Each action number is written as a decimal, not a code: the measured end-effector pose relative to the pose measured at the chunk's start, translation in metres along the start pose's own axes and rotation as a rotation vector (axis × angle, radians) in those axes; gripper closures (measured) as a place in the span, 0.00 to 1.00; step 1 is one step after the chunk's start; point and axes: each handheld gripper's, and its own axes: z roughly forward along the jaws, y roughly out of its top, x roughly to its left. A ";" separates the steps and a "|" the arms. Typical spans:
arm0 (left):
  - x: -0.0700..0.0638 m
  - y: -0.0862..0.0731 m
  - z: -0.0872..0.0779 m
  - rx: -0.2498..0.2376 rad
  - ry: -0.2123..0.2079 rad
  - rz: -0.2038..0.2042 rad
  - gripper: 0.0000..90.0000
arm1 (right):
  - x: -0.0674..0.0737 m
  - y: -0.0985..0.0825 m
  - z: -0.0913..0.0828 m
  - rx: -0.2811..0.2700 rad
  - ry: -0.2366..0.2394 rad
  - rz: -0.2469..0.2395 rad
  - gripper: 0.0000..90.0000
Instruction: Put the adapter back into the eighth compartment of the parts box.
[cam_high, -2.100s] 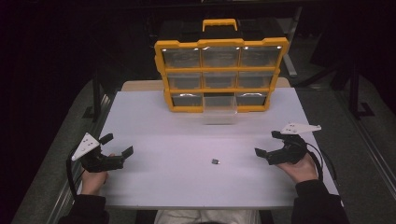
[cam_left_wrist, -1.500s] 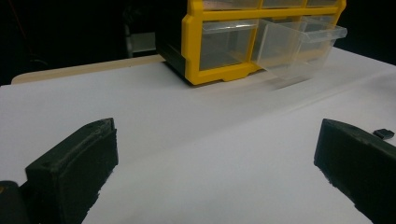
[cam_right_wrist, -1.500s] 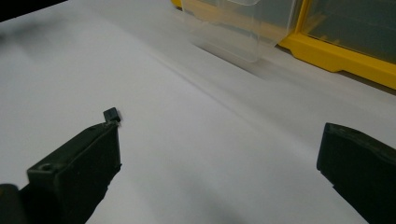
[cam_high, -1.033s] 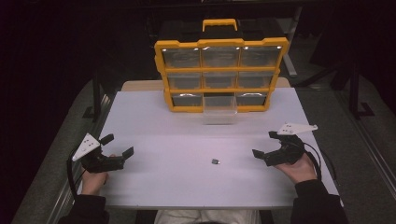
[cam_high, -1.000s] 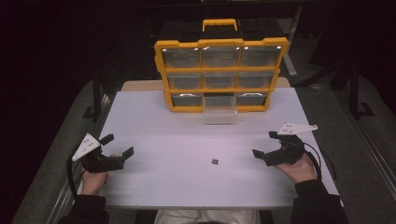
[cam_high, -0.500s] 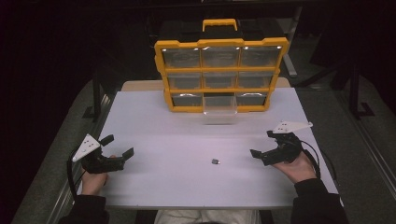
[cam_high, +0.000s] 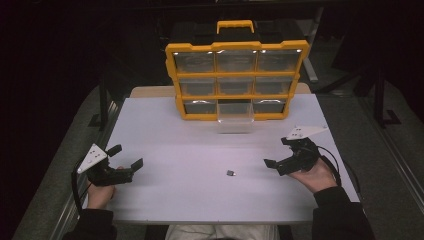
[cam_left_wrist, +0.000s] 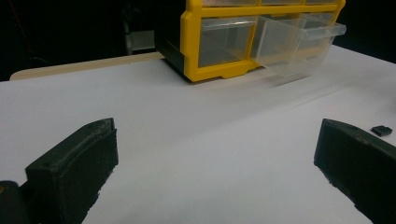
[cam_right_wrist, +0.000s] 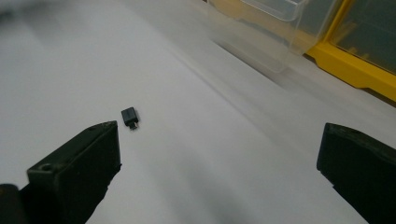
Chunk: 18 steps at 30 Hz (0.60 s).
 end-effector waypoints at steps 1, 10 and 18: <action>0.000 0.000 0.000 -0.001 0.000 0.000 0.00 | 0.002 0.003 0.001 0.005 0.009 -0.006 0.00; 0.000 0.000 0.000 0.001 -0.002 0.000 0.00 | 0.010 0.013 0.007 0.039 0.033 -0.048 0.00; 0.000 0.000 0.000 0.002 -0.002 0.002 0.00 | 0.015 0.020 0.013 0.066 0.050 -0.070 0.00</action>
